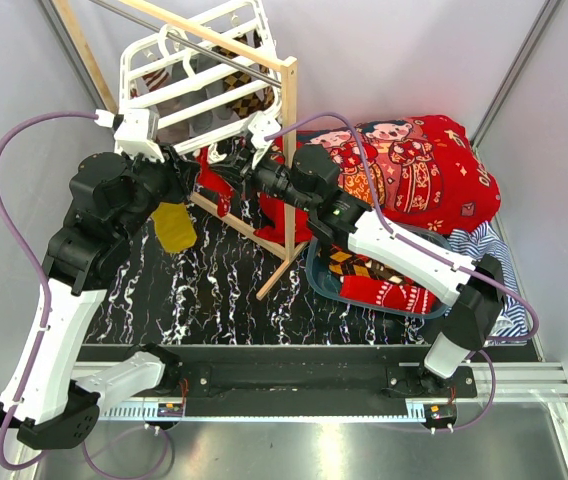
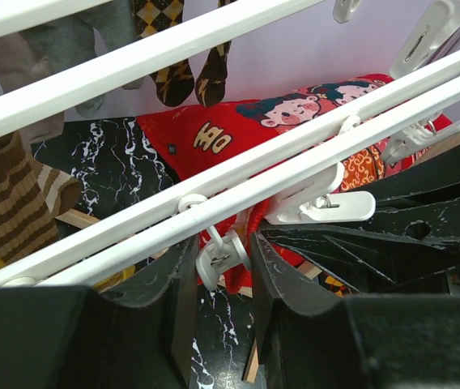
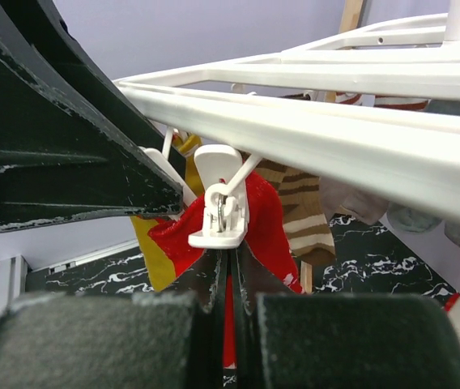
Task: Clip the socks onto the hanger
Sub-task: Clamp the sock onto the hanger.
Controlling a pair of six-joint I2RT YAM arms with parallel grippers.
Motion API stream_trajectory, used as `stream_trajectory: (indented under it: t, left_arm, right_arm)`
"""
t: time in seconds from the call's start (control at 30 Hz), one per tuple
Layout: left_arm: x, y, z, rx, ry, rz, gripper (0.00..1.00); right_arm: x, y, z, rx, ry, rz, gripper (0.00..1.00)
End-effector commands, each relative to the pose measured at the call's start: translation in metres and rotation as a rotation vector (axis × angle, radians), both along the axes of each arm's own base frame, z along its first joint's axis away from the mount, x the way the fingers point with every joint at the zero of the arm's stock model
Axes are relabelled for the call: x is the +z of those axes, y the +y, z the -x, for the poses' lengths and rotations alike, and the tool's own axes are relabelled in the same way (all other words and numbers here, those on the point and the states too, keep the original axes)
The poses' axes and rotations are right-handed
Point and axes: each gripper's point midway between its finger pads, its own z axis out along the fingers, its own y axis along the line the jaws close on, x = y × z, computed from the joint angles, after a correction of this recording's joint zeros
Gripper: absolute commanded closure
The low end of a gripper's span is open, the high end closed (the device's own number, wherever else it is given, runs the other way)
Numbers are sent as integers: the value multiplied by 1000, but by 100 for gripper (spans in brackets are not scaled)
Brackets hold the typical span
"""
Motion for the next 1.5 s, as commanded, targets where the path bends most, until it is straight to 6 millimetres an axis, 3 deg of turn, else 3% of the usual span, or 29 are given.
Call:
stream_trajectory:
  t: [0.0,0.27,0.37,0.47,0.63,0.83,1.0,1.13,1.47]
  left_arm:
    - [7,-6,10,-54,-5,12,100]
    - [11,-4,13,-47,-15,20,100]
    - [11,-2,14,-41,-17,20,95]
    - [12,-1,14,-38,-19,22,85]
    - [15,0,16,-34,-26,29,59]
    - [20,3,18,-23,-40,36,42]
    - [25,6,21,-14,-52,44,37]
    - [31,10,25,-3,-69,51,35]
    - [48,18,39,12,-118,83,33]
  right_arm:
    - [83,-18,28,51,-116,-176,100]
    - [87,-16,32,74,-108,-191,100]
    - [90,-18,33,74,-116,-197,100]
    - [93,-19,34,76,-121,-203,100]
    - [93,-19,34,76,-122,-204,100]
    - [94,-20,35,81,-103,-222,86]
    - [91,-21,35,76,-105,-223,77]
    - [87,-24,33,60,-112,-217,61]
    - [81,-30,29,18,-160,-236,46]
